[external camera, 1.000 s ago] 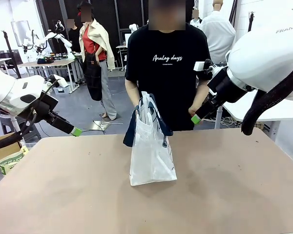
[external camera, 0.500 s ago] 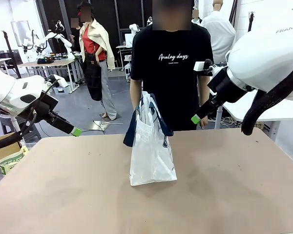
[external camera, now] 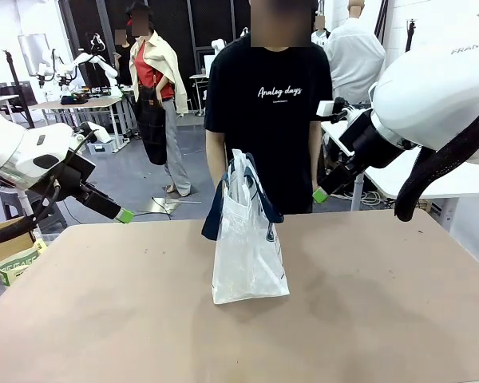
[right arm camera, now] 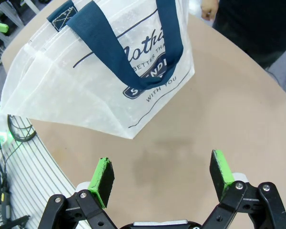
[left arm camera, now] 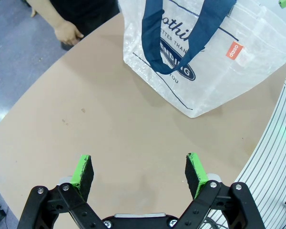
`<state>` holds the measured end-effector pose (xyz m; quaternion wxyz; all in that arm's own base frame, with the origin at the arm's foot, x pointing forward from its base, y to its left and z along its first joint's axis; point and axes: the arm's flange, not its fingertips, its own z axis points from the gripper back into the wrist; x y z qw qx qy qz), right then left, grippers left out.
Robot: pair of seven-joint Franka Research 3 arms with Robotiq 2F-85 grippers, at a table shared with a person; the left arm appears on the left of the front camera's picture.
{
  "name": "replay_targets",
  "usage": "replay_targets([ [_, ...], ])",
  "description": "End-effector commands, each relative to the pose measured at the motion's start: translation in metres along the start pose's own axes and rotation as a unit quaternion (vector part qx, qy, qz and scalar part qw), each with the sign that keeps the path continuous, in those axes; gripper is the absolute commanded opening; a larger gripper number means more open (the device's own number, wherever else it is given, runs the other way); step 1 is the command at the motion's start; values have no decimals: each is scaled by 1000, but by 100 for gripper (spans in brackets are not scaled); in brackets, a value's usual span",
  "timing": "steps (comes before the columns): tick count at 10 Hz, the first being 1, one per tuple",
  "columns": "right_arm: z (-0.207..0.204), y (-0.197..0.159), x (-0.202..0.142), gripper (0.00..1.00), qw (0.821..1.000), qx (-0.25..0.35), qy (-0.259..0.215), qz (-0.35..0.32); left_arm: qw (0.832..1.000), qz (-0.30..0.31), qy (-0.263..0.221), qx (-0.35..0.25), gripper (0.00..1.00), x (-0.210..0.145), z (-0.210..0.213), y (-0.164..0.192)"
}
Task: Transfer purchased items from the store into the shopping bag.
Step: Open the Reusable shopping bag in the center of the table.
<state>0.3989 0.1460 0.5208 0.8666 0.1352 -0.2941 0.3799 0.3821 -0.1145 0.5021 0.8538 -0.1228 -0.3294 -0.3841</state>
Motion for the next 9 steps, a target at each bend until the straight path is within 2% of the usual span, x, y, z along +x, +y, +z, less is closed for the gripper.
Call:
replay_targets([
  [1, 0, 0, 0, 100, 1000, 4, 2, -3, 1000, 0, 1, 3, 100, 0, 1, 0],
  [9, 0, 0, 0, 100, 1000, 4, 2, -3, 1000, 0, 1, 3, 100, 0, 1, 0],
])
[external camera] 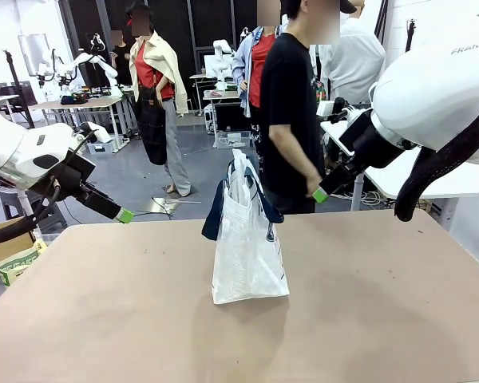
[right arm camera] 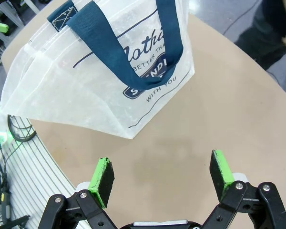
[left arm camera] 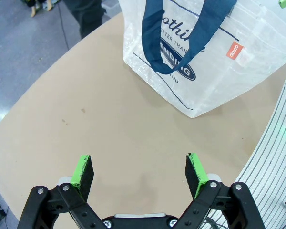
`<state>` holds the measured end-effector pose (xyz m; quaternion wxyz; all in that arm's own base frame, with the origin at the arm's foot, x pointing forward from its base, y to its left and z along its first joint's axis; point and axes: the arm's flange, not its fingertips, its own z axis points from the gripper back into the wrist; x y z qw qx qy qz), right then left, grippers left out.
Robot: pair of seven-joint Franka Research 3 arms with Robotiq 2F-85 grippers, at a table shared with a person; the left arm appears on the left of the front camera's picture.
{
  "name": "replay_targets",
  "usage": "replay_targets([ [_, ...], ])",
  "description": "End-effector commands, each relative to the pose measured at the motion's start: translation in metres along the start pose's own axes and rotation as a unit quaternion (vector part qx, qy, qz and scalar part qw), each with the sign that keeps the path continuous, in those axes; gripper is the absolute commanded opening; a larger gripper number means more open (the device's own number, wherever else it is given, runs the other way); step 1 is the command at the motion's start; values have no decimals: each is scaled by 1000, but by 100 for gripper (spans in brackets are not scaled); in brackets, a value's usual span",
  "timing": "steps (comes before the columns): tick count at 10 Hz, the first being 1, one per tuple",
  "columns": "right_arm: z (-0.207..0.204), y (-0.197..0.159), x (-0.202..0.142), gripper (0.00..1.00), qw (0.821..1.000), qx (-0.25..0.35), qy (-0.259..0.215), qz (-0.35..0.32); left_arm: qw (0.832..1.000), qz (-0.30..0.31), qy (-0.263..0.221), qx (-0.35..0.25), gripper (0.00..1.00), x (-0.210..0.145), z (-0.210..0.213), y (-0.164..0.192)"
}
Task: Transfer purchased items from the store into the shopping bag.
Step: Open the Reusable shopping bag in the center of the table.
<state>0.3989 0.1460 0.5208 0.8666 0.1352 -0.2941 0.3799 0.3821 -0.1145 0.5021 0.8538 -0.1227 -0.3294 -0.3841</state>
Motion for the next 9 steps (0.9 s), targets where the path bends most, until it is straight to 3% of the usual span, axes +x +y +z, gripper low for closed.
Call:
replay_targets([
  [1, 0, 0, 0, 100, 1000, 4, 2, -3, 1000, 0, 1, 3, 100, 0, 1, 0],
  [9, 0, 0, 0, 100, 1000, 4, 2, -3, 1000, 0, 0, 0, 100, 0, 0, 0],
])
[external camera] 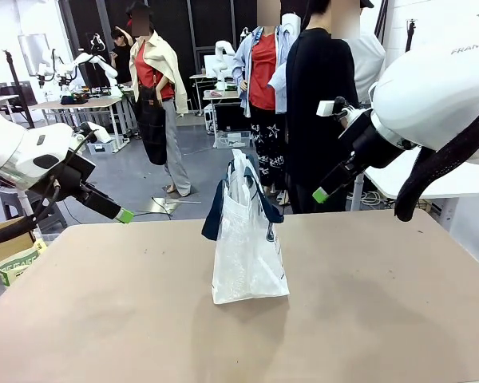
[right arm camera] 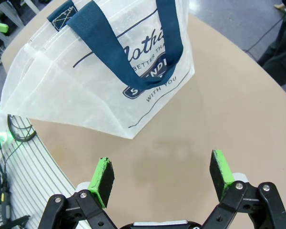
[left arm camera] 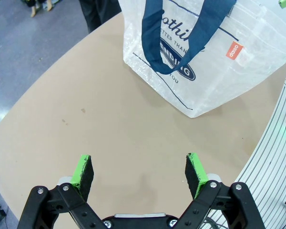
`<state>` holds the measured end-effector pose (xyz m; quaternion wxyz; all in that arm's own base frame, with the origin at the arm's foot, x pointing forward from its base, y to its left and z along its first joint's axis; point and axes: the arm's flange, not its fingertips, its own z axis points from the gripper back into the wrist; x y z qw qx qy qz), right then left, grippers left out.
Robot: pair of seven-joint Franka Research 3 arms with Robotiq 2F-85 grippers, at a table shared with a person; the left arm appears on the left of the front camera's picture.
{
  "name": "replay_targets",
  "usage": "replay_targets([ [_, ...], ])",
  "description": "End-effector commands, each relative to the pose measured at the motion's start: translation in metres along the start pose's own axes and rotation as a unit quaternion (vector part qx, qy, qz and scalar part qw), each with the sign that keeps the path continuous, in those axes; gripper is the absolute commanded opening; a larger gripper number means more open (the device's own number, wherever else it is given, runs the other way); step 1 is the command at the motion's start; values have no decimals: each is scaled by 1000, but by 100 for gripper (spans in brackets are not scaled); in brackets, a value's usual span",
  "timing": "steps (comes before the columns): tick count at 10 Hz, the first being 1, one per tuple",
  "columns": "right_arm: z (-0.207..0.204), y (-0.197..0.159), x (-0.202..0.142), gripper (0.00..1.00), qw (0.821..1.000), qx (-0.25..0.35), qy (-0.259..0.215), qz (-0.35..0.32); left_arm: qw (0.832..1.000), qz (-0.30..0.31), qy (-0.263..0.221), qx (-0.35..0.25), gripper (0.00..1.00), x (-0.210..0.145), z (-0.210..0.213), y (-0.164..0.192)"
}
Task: Transfer purchased items from the store into the shopping bag.
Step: Open the Reusable shopping bag in the center of the table.
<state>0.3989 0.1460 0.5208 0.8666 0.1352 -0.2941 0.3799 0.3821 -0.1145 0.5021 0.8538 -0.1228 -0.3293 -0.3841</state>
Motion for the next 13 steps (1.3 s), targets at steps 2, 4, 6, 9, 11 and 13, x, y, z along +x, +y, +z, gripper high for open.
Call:
replay_targets([
  [2, 2, -8, 10, 100, 998, -7, 8, -57, 999, 45, 19, -7, 100, 20, -3, -4],
  [4, 9, -27, 50, 100, 992, 1, 35, -122, 995, 90, 49, -17, 100, 55, -4, -8],
  [6, 5, -41, 93, 100, 985, -1, 84, -151, 987, 148, 69, -6, 100, 90, -9, -16],
  [9, -24, -47, 166, 100, 974, -16, 153, -168, 974, 203, 94, 30, 100, 142, -31, -18],
  [11, -40, -55, 172, 100, 983, -48, 133, -118, 980, 186, 73, 12, 100, 126, -25, -22],
  [13, -31, -43, 154, 100, 977, -11, 136, -164, 980, 186, 73, 12, 100, 126, -25, -22],
])
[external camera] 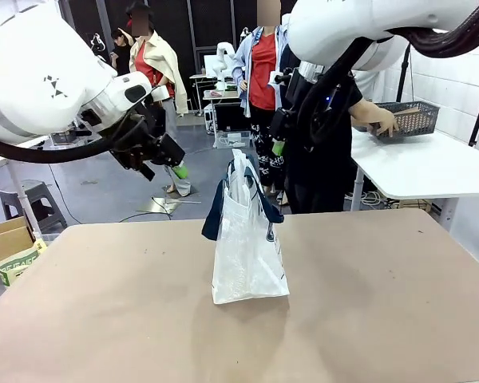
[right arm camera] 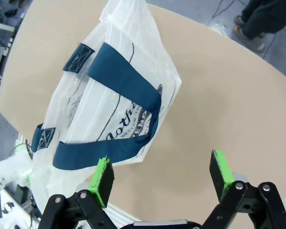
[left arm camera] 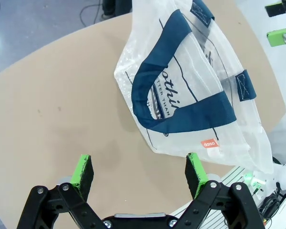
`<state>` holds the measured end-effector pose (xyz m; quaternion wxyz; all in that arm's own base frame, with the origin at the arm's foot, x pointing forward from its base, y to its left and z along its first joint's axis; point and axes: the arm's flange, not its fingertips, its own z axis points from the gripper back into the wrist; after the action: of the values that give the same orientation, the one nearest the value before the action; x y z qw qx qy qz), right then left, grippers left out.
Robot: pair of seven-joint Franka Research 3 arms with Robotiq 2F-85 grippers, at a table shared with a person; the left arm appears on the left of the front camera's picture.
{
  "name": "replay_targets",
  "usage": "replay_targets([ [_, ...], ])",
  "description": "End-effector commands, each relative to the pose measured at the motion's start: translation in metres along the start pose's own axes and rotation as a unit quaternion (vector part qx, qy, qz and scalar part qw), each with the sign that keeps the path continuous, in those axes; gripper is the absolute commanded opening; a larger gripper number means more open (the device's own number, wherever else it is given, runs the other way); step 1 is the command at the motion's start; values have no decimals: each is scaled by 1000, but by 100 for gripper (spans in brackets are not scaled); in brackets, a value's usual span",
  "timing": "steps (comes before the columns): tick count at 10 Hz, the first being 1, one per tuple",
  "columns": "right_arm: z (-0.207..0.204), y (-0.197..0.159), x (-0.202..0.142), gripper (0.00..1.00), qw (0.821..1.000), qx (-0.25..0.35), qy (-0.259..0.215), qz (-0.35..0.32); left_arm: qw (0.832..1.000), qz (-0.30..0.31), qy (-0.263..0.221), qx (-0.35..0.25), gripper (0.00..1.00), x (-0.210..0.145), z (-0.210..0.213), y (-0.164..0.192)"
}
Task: Transfer purchased items from the store into the shopping bag.
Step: Open the Reusable shopping bag in the center of the table.
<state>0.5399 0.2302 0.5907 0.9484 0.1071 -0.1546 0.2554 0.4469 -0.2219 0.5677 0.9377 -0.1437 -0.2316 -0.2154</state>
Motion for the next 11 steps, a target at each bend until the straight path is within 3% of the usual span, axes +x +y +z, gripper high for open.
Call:
replay_targets([
  [1, 6, -1, -16, 100, 1000, 10, -1, -14, 1000, -9, -9, 0, 100, -11, 4, 4],
  [5, -18, 29, 39, 100, 1000, 21, 12, -20, 996, 78, 1, 44, 100, 29, 4, -28],
  [11, -43, 46, 63, 100, 998, 42, 24, -44, 993, 115, 2, 22, 100, 49, -49, -53],
])
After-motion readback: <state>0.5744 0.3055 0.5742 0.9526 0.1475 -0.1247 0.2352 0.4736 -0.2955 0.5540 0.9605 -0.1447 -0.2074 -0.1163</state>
